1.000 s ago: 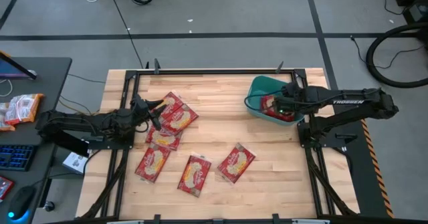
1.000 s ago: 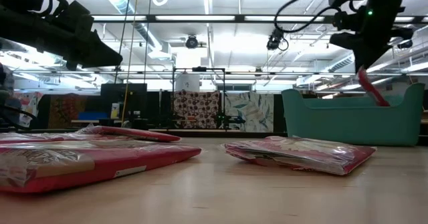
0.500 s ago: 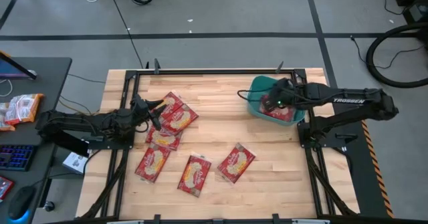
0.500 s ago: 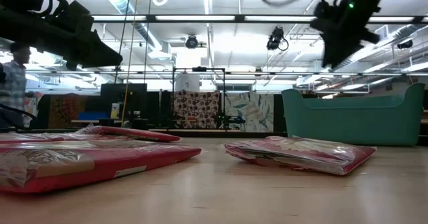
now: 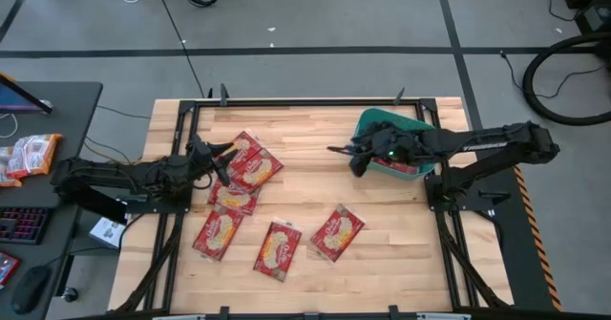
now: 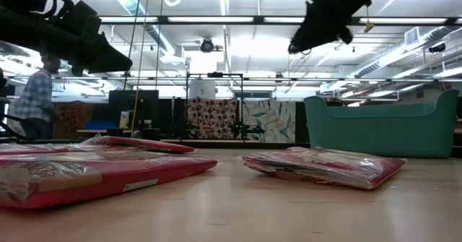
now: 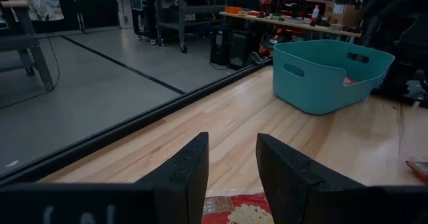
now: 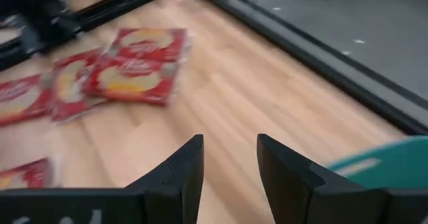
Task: Sort popcorn bags into baskets
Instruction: Put the red popcorn bag into the green container
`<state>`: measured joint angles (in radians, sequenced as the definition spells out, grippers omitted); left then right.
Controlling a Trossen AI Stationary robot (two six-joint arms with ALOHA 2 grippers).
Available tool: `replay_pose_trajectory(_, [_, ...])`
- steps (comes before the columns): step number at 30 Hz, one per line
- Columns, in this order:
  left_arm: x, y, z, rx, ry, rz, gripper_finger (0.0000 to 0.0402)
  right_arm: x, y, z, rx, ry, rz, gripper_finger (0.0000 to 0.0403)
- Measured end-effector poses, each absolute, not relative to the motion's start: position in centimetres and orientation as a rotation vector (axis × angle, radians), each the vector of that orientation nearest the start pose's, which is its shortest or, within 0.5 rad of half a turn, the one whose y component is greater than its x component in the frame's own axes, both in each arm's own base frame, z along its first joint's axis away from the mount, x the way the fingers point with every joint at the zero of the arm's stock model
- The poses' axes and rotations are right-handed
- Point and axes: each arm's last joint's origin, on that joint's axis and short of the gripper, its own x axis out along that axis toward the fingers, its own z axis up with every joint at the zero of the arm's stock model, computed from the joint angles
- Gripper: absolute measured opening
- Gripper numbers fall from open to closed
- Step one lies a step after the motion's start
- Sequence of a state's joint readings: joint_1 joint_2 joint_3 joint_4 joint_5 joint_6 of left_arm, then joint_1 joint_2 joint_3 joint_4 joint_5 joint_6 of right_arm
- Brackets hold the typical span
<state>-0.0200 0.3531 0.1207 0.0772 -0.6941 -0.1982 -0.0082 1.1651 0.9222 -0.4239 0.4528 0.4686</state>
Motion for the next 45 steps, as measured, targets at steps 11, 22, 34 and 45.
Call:
replay_pose_trajectory(11, [11.4, 1.6, 18.3, -0.136, 0.08, 0.684, 0.013, 30.9, 2.0, 25.2, 0.226, 0.74, -0.338, 0.0144])
replay_pose_trajectory(22, [11.4, 1.6, 18.3, -0.136, 0.08, 0.684, 0.013, 37.5, 9.3, 20.9, -0.002, 0.991, 0.101, 0.0144])
replay_pose_trajectory(34, [11.4, 1.6, 18.3, -0.151, 0.075, 0.685, 0.013, 42.1, 13.6, 18.1, -0.075, 1.189, 0.235, 0.0144])
replay_pose_trajectory(45, [11.4, 1.6, 18.3, -0.153, 0.074, 0.686, 0.013, 42.1, 14.1, 16.3, -0.105, 1.25, 0.228, 0.0144])
